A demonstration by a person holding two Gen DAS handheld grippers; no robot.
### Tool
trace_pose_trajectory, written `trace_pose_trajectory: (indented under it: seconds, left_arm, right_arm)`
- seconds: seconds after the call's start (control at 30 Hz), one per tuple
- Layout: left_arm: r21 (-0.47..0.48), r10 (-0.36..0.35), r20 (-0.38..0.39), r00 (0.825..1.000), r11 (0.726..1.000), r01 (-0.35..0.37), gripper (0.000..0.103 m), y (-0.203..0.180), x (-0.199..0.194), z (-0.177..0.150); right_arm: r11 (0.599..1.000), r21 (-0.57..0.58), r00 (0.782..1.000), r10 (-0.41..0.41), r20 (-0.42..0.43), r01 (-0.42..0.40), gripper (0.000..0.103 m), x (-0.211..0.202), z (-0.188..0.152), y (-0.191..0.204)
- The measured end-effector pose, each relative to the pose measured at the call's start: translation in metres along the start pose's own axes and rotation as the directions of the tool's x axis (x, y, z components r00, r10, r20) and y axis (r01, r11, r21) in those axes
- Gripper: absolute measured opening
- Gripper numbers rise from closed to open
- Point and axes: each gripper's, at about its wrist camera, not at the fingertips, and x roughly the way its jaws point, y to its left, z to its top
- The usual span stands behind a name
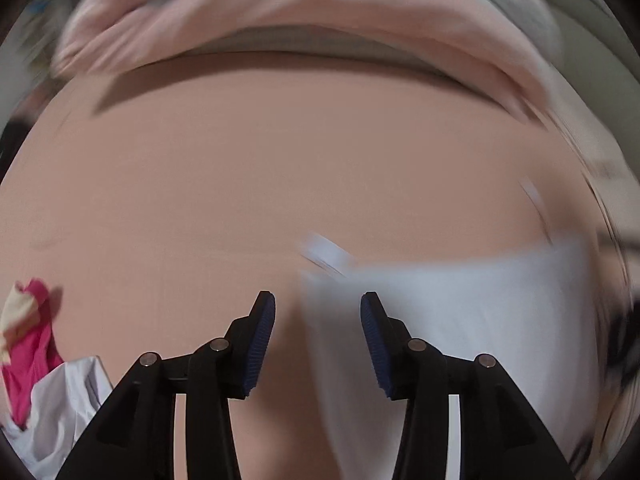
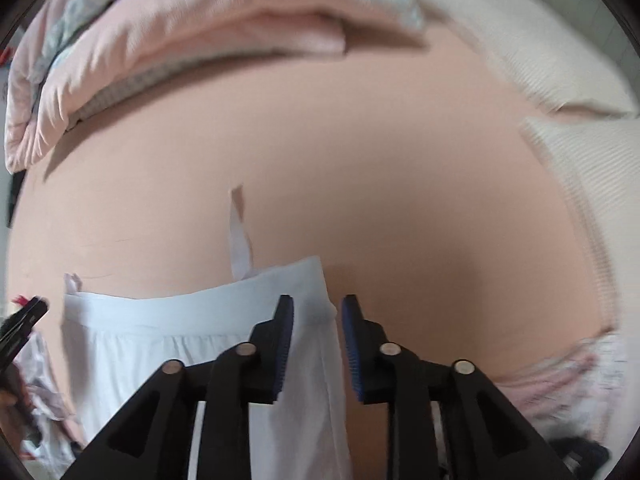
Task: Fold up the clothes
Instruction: 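Release the waistband with both grippers and smooth the skirt flat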
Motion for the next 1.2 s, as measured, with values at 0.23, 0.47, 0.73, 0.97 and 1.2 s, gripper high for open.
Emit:
trace_pose_trajectory:
  seconds: [0.23,0.47,0.73,0.97,1.2]
  left_arm:
    - [0.12,-0.063,-0.14,0.988,0.99,0.08,0.041,-0.075,0.05,-0.04]
    - [-0.037,0.006,-0.094,0.996,0.999,-0.01,0.041,-0.038,0.085,0.025]
    - [-0.035,-0.067,-0.001,0.998,0.997,0.066,0.041,-0.041,0.049,0.048]
    - [0.018,0.009,-0.161,0.987,1.0,-0.006,0.041,-0.06,0.063,-0.021]
    - [-0.003,0.074,-0.103,0.992,0.997,-0.075,0.043,-0.058,0.04,-0.046]
  right_arm:
    - [0.984,-0.075,0.978,0.148,-0.145,-0.16,0.032,0.005,-0.024,-0.002]
    - [0.986,-0.059,0.975,0.147,-0.164,-0.159,0.027,0.023,-0.003,0.001]
    - [0.986,-0.054,0.975,0.144,-0.169,-0.155,0.03,0.037,0.022,0.006]
    - [0.94,-0.268,0.951,0.134,-0.277,-0.211,0.03,0.043,-0.048,0.053]
    - [0.978,-0.201,0.987,0.029,-0.157,-0.06,0.03,0.022,-0.056,0.033]
